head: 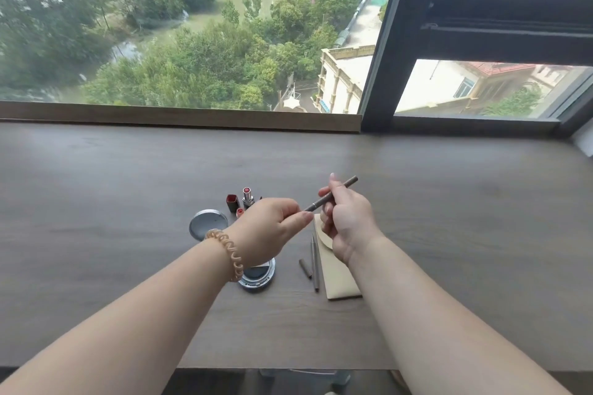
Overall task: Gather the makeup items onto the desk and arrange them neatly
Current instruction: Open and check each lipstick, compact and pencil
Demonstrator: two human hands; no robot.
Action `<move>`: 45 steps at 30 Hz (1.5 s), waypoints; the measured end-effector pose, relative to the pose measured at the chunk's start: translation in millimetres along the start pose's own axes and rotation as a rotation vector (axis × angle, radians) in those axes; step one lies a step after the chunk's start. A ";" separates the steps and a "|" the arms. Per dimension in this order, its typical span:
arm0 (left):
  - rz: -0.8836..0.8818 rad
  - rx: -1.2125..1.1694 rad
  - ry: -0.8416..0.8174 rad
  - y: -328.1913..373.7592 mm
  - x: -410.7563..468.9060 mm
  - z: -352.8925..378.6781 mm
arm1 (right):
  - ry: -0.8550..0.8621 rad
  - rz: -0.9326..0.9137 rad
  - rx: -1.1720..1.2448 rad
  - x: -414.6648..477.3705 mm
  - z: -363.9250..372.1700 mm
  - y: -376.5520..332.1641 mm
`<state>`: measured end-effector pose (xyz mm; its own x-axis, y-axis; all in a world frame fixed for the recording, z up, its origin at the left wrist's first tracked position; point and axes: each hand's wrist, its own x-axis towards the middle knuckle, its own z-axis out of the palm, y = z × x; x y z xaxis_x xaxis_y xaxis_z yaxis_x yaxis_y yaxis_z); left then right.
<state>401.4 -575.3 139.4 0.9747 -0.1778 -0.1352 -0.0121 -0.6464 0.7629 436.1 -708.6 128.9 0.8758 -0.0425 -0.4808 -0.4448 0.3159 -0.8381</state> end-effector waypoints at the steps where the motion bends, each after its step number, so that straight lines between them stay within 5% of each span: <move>1: 0.009 0.037 -0.006 1.3 0.3 1.3 | 0.037 0.023 -0.028 2.7 3.4 3.3; 3: 0.019 0.059 -0.006 3.4 2.1 2.0 | 0.141 0.055 -0.042 12.3 4.5 5.3; 6: -0.018 -0.149 0.015 -5.0 -6.8 -2.3 | 0.516 0.108 0.170 36.1 -31.7 -16.9; 9: -0.157 -0.349 0.119 -22.5 -25.0 -17.4 | 0.686 -0.024 0.159 50.4 -96.0 -40.3; 15: -0.466 -0.297 0.144 -51.8 -12.0 13.6 | 0.254 -0.375 -0.408 43.7 -83.0 26.2; 19: -0.490 -0.102 0.071 -62.6 -1.4 42.4 | -0.081 -0.639 -1.332 25.4 -63.7 78.6; 22: -0.516 -0.001 0.095 -66.0 2.9 57.4 | -0.335 -0.696 -1.665 12.3 -55.0 100.6; 30: -0.434 0.372 0.109 -75.7 12.8 85.6 | -0.308 -0.714 -1.910 28.5 -61.6 134.4; 40: -0.404 0.450 0.056 -83.0 13.5 94.9 | 0.090 -0.756 -1.640 60.6 -97.6 97.8; 45: -0.409 0.416 0.076 -82.5 15.0 91.8 | -0.040 -0.566 -1.788 79.9 -107.2 80.0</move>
<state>396.5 -592.8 16.4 0.9316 0.1916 -0.3088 0.2972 -0.8907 0.3440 450.4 -788.4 -4.2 0.9618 0.2537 -0.1030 0.2396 -0.9619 -0.1320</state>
